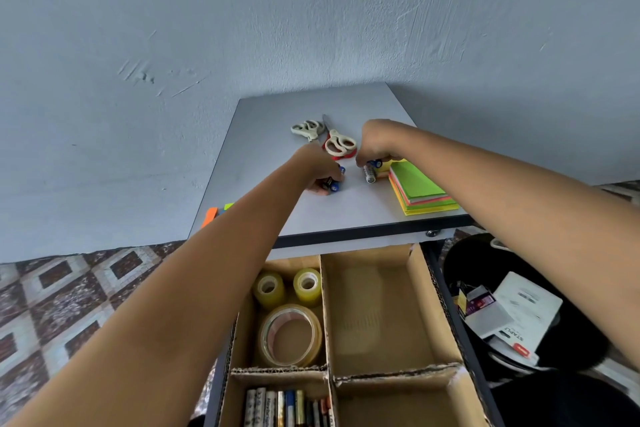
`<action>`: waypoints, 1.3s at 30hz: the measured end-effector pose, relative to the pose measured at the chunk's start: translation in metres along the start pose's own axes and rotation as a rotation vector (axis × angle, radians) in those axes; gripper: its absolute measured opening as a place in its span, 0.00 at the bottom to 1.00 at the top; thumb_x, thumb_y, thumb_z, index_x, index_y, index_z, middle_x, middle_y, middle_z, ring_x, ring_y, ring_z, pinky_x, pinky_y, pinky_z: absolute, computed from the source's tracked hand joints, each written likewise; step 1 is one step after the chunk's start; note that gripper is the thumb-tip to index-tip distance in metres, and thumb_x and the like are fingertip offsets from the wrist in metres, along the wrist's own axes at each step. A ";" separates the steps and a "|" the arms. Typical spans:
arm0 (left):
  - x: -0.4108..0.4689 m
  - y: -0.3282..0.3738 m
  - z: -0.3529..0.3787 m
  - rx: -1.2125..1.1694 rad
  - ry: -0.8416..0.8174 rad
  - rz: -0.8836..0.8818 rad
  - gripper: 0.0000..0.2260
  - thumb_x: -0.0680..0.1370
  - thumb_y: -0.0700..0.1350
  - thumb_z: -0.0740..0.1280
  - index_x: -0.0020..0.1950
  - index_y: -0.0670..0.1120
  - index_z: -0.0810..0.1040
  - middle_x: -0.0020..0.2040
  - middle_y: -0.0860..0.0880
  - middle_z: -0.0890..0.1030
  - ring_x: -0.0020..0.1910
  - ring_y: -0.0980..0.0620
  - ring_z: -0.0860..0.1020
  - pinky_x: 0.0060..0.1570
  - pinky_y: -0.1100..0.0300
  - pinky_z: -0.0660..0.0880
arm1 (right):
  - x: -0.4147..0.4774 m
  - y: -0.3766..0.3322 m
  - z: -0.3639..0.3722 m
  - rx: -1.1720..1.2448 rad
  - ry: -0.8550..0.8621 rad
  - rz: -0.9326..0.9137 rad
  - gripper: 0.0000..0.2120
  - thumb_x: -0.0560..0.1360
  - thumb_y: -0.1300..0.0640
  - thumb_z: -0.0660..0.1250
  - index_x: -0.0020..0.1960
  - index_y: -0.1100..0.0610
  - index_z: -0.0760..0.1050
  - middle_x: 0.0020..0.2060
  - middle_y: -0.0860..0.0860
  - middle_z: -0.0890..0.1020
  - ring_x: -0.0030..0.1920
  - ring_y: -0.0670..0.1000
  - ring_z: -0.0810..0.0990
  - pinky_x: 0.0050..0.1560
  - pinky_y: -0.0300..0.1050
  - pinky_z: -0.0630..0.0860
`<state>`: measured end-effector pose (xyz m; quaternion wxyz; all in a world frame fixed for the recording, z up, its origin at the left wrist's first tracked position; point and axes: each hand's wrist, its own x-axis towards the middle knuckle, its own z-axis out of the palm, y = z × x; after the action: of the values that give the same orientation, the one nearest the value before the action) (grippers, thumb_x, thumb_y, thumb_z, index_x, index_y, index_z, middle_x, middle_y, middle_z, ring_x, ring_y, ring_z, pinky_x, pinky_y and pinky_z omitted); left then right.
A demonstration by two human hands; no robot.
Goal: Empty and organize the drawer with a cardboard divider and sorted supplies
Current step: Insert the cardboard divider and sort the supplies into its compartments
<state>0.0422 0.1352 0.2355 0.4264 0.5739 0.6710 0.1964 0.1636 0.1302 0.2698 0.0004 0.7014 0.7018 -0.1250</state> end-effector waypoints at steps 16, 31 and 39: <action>-0.014 -0.006 -0.006 -0.189 -0.003 -0.067 0.09 0.74 0.34 0.69 0.42 0.40 0.68 0.45 0.41 0.74 0.42 0.47 0.77 0.41 0.54 0.76 | 0.006 -0.005 0.020 -0.074 0.114 0.050 0.13 0.70 0.56 0.71 0.53 0.57 0.74 0.48 0.55 0.76 0.54 0.57 0.78 0.43 0.42 0.67; -0.083 -0.033 -0.029 -0.433 -0.005 -0.001 0.07 0.75 0.38 0.69 0.50 0.38 0.75 0.40 0.42 0.80 0.38 0.51 0.79 0.47 0.56 0.79 | -0.055 -0.002 0.004 0.849 0.084 -0.010 0.12 0.68 0.56 0.73 0.34 0.57 0.71 0.28 0.52 0.72 0.28 0.48 0.71 0.31 0.39 0.66; -0.155 -0.117 -0.016 -0.470 -0.179 -0.068 0.07 0.75 0.38 0.68 0.52 0.38 0.78 0.47 0.41 0.81 0.45 0.48 0.81 0.43 0.57 0.81 | -0.153 0.001 0.071 1.251 -0.255 0.059 0.05 0.73 0.60 0.69 0.39 0.56 0.76 0.30 0.50 0.80 0.29 0.45 0.80 0.32 0.42 0.78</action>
<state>-0.0444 -0.0380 0.2097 0.6125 0.4509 0.5854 0.2808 0.1550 -0.0328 0.2274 -0.3222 0.5677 0.4709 -0.5934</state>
